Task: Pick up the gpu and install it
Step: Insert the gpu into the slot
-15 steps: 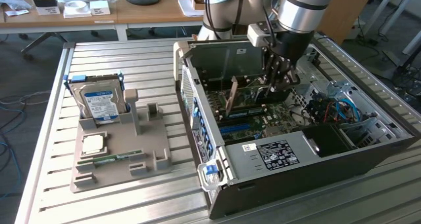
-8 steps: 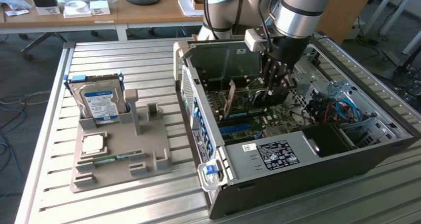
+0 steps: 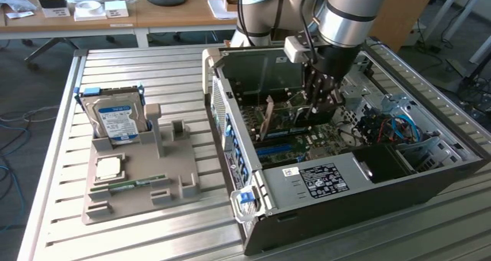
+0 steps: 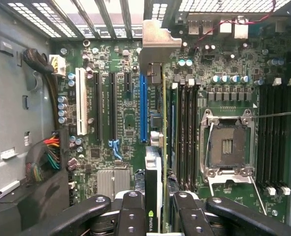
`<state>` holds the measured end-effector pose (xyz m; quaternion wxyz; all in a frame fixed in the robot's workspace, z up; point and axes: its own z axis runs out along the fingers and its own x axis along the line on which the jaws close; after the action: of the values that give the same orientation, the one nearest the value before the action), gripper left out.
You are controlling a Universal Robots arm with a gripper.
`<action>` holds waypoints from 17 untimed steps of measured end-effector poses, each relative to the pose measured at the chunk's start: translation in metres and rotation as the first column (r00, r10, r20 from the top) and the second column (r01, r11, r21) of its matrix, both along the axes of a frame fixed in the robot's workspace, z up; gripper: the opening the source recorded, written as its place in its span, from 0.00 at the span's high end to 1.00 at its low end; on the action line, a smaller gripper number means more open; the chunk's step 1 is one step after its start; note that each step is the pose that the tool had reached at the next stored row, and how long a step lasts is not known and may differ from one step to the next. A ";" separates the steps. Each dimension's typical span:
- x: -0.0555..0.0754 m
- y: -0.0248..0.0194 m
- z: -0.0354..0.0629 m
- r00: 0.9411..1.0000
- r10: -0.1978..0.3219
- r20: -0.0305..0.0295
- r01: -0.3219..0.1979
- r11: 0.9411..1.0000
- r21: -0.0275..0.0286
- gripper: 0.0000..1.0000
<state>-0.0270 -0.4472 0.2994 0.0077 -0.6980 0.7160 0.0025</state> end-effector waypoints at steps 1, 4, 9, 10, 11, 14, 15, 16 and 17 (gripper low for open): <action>-0.001 0.0000 -0.0002 1.000 0.000 0.000 0.000 1.000 0.000 0.73; -0.003 -0.0001 -0.0009 1.000 0.000 0.000 0.000 1.000 -0.001 0.73; -0.007 -0.0018 -0.0016 1.000 0.000 0.000 0.000 1.000 -0.001 0.73; -0.007 -0.0018 -0.0017 1.000 0.000 0.000 0.000 1.000 -0.001 0.73; -0.007 -0.0018 -0.0017 1.000 0.000 0.000 0.000 1.000 -0.001 0.73; -0.007 -0.0019 -0.0018 1.000 0.000 0.000 0.000 1.000 -0.001 0.73; -0.007 -0.0019 -0.0018 1.000 0.000 0.000 0.000 1.000 -0.001 0.73; -0.007 -0.0019 -0.0018 1.000 0.000 0.000 0.000 1.000 -0.001 0.73; -0.007 -0.0019 -0.0019 1.000 0.000 0.000 0.000 1.000 -0.001 0.73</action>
<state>-0.0344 -0.4492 0.2976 0.0072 -0.6980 0.7161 0.0022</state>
